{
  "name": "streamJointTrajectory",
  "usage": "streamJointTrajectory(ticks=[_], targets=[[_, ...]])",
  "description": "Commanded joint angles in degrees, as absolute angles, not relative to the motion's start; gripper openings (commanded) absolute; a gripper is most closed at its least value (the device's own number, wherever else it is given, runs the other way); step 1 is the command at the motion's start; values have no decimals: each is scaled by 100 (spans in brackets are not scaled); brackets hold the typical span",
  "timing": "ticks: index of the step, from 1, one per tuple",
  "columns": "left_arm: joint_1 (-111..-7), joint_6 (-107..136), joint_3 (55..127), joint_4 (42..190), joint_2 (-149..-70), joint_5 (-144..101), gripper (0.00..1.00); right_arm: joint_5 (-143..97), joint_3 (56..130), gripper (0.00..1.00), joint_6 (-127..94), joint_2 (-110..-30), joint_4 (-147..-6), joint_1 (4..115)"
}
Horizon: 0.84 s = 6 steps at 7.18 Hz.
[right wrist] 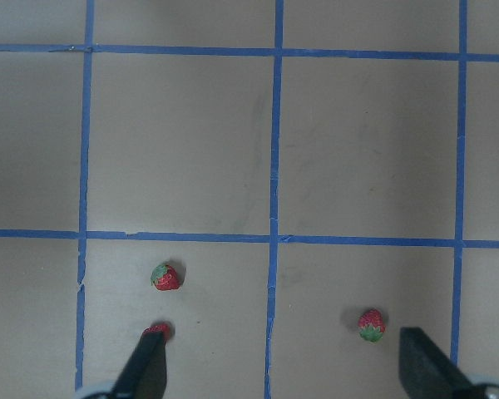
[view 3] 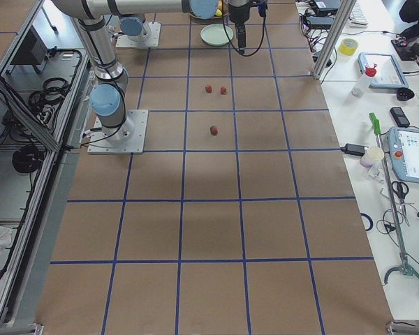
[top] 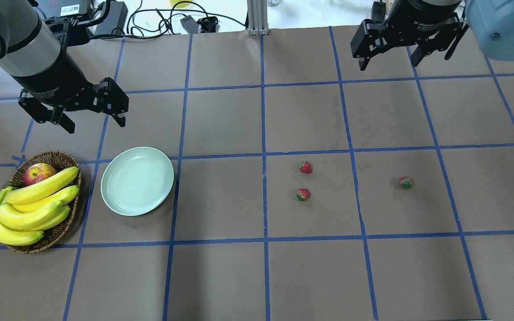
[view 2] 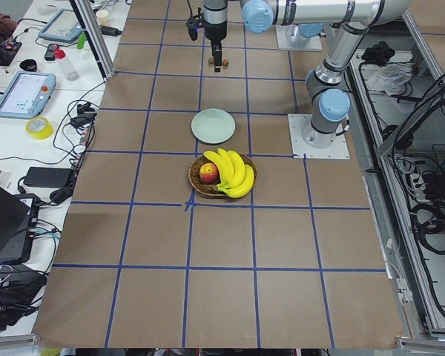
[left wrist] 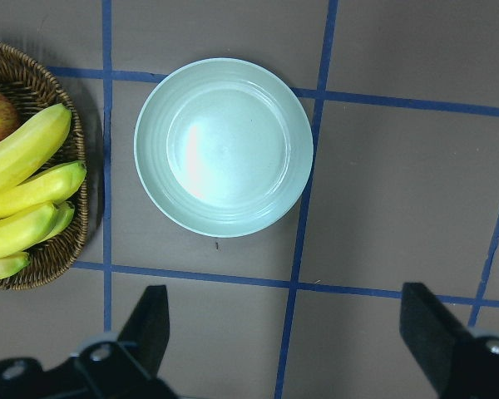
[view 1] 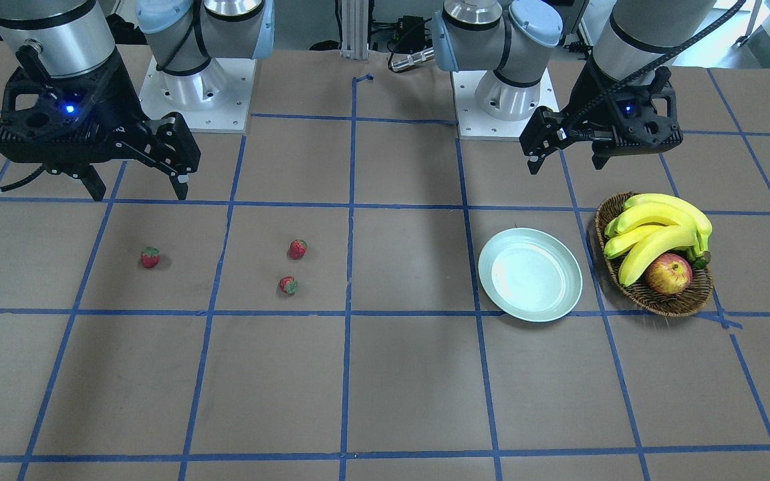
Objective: Collect all strawberries into plate
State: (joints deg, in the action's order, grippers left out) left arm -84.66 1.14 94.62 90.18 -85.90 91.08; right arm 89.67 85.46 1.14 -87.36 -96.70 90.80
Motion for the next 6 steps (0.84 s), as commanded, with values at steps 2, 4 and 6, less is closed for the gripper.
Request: streamJointTrajectory(ticks=[2, 4, 6], targets=[[-8464, 106, 9388, 9018, -8552, 9114, 100, 8930, 8534, 100, 36, -8728, -9703, 9097], [-8464, 105, 9430, 9009, -8499, 9123, 100, 8895, 8858, 100, 26, -8386, -9615, 9105], [-8464, 97, 9431, 9009, -8429, 9123, 100, 8703, 9357, 100, -584, -8254, -9703, 9263]])
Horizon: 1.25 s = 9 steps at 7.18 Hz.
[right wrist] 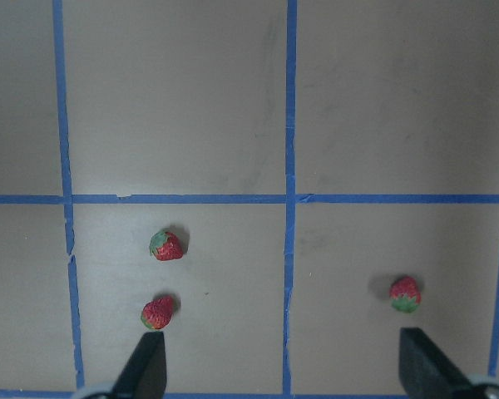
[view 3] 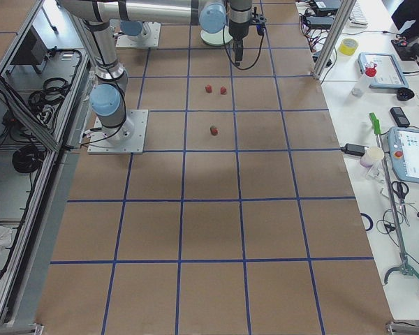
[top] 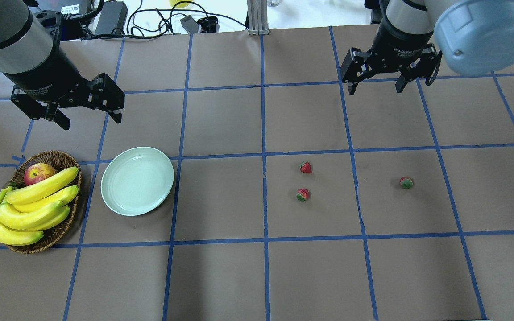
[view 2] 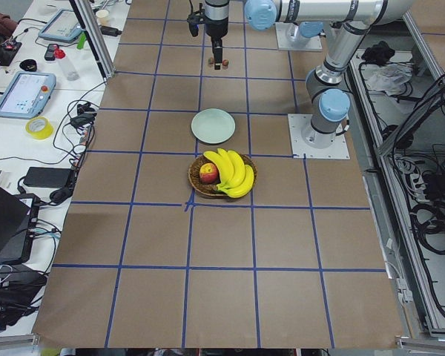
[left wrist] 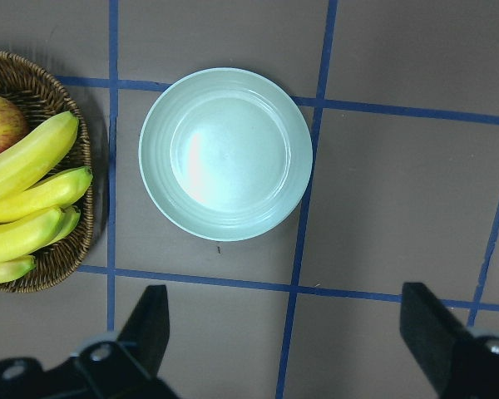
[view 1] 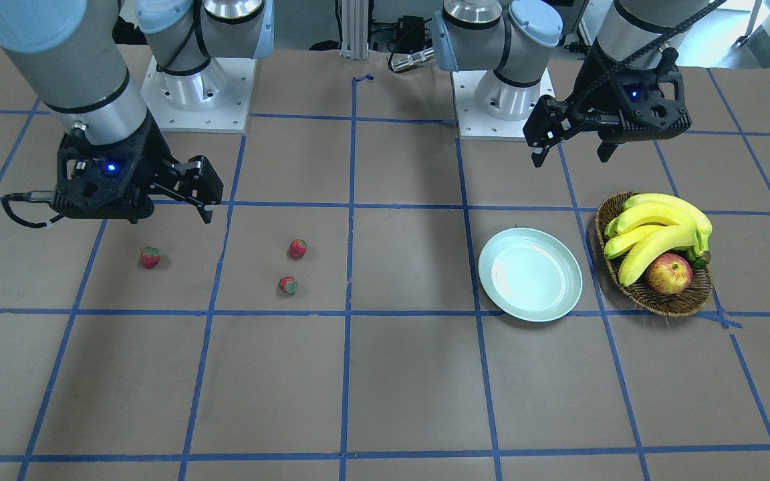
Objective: Collect all strawberries into plate
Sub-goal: 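Reach the right gripper down and grasp a red strawberry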
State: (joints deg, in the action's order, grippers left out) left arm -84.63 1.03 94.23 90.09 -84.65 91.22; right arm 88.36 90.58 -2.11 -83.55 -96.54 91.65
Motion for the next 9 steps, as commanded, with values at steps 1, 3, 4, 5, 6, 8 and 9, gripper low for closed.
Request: streamJointTrajectory(ticks=[1, 3, 4, 5, 6, 8, 9], targets=[[-8455, 105, 9431, 9009, -8420, 9114, 100, 8658, 9647, 100, -632, -8209, -10260, 9368], [-8455, 97, 9439, 9009, -8411, 9114, 100, 8665, 10463, 100, -302, -8069, -11106, 9352], [-8446, 97, 9439, 9009, -8420, 9114, 100, 8779, 10781, 100, 14, -8068, -11283, 9178], [-8464, 158, 9474, 9017, -8420, 9114, 100, 8772, 10993, 100, 35, -8103, -11329, 9028], [-8455, 158, 9475, 9035, -8429, 9132, 100, 8580, 11195, 100, -226, -8069, -11755, 9044], [-8429, 158, 9475, 9105, -8437, 9141, 100, 8252, 11294, 99, -861, -7727, -12487, 9628], [-8437, 158, 9475, 9079, -8455, 9115, 100, 8618, 11329, 94, -1305, -7647, -12489, 9963]])
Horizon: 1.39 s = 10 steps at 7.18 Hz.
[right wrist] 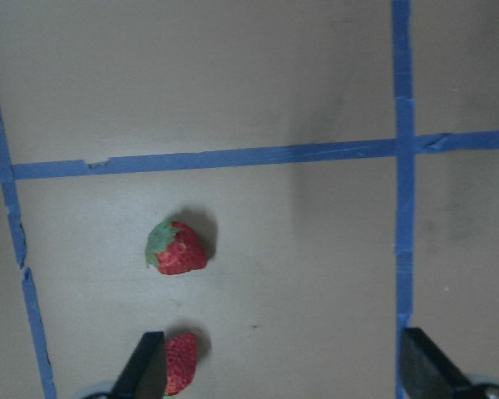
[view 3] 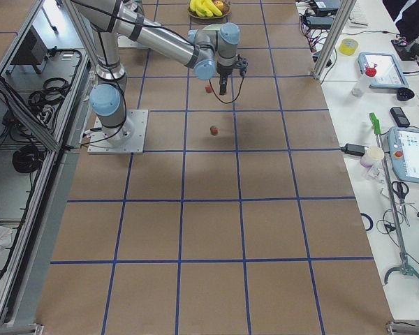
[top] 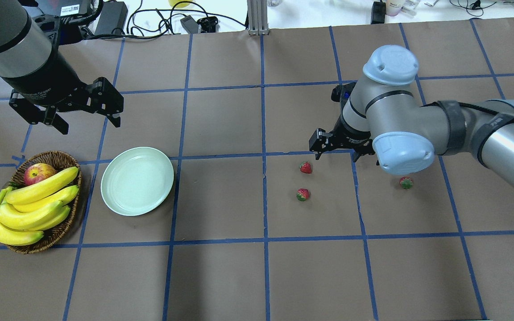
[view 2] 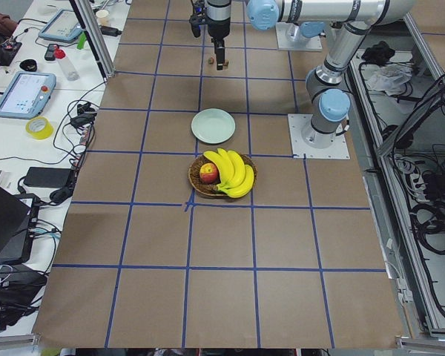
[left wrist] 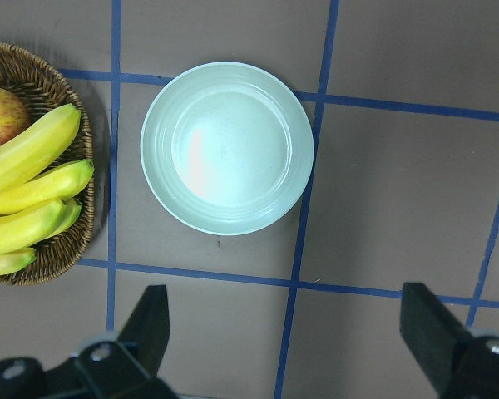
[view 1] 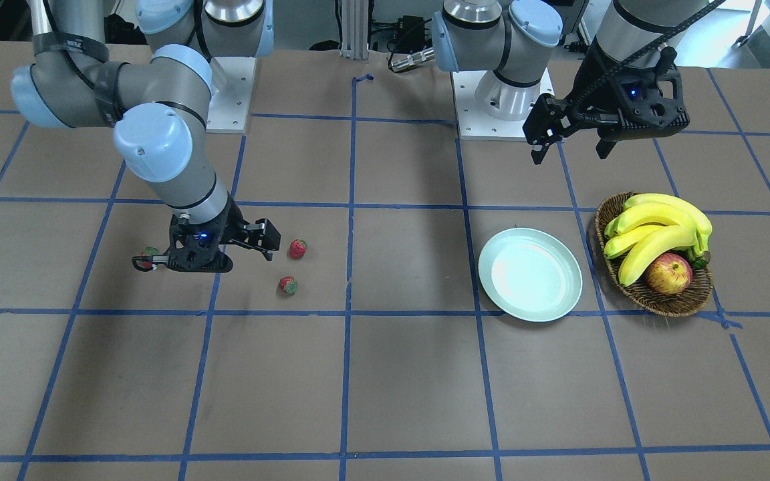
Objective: Collect all strawberries into plate
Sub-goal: 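Reach the right gripper down and grasp a red strawberry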
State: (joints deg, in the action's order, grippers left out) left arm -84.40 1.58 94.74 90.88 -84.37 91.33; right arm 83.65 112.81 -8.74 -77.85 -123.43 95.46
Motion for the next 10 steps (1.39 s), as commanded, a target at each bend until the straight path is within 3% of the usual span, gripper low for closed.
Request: streamJointTrajectory(ticks=[1, 5, 6, 7, 8, 10], targets=[[-8429, 158, 9475, 9070, -8455, 9088, 100, 8683, 11434, 93, -1440, -7629, -12498, 10106], [-8438, 167, 9483, 9053, -8455, 9070, 100, 8719, 11892, 90, -1846, -7304, -13236, 10494], [-8411, 150, 9501, 9053, -8455, 9114, 100, 8727, 11918, 82, -1837, -7130, -13297, 10512], [-8411, 149, 9484, 9018, -8446, 9106, 100, 8719, 11883, 66, -1828, -7084, -13350, 10512], [-8411, 149, 9492, 9035, -8438, 9123, 100, 8719, 11865, 24, -1776, -7119, -13307, 10512], [-8411, 149, 9501, 9070, -8446, 9123, 100, 8710, 11709, 1, -1880, -7145, -13272, 10564]])
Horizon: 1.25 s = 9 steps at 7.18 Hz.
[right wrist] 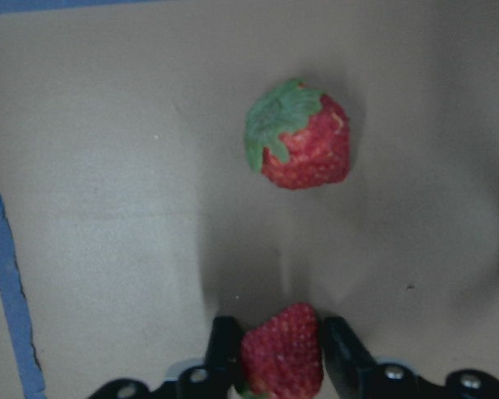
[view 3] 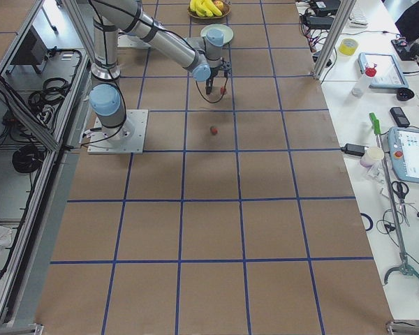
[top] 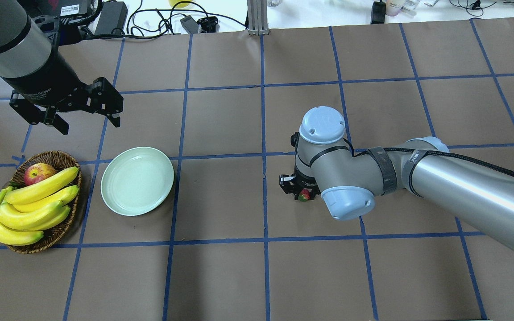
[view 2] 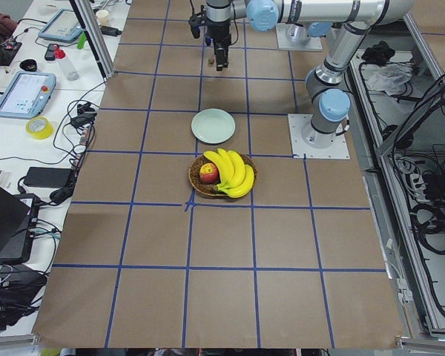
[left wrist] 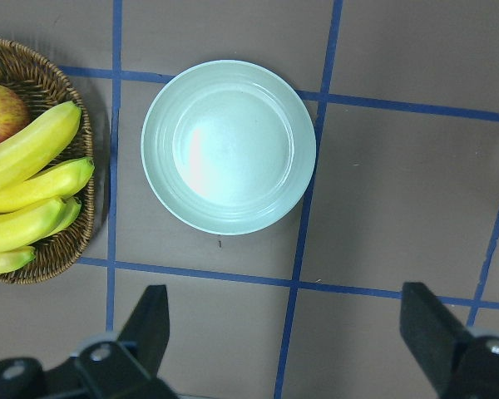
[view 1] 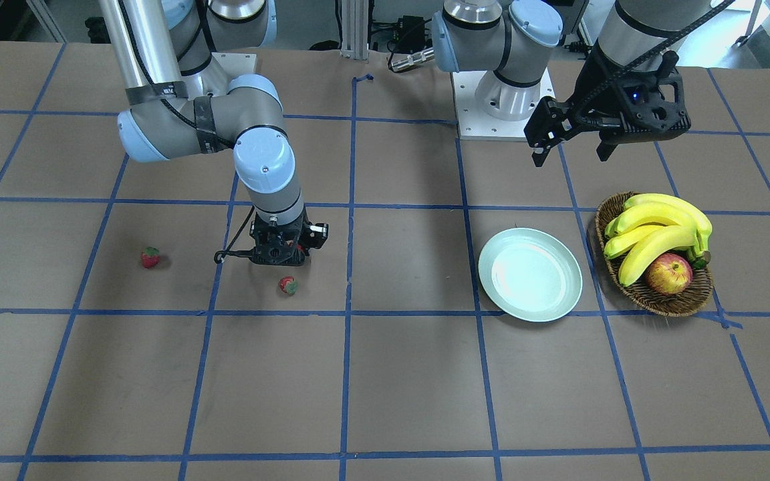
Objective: Collect all strawberries into plate
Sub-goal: 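Carry the strawberry toward the plate and set it beside the plate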
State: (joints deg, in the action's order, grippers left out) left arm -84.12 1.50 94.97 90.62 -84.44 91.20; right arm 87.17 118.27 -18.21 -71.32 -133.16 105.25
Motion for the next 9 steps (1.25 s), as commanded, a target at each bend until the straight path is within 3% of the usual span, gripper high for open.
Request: streamJointTrajectory(ticks=[1, 4, 7, 8, 9], targets=[[-8411, 149, 9501, 9044, -8446, 9123, 100, 8614, 11550, 0, -2107, -7137, -13228, 10660], [-8429, 149, 9501, 9026, -8446, 9114, 100, 7360, 10805, 0, -2907, -6884, -13376, 11239], [-8420, 141, 9492, 9009, -8455, 9114, 100, 7321, 9742, 5, -3681, -5882, -13482, 12074], [-8411, 141, 9501, 9009, -8446, 9123, 100, 7321, 9643, 16, -3796, -5871, -13482, 12120], [-8411, 141, 9501, 9009, -8446, 9123, 100, 7365, 9729, 74, -3814, -5880, -13413, 12120]])
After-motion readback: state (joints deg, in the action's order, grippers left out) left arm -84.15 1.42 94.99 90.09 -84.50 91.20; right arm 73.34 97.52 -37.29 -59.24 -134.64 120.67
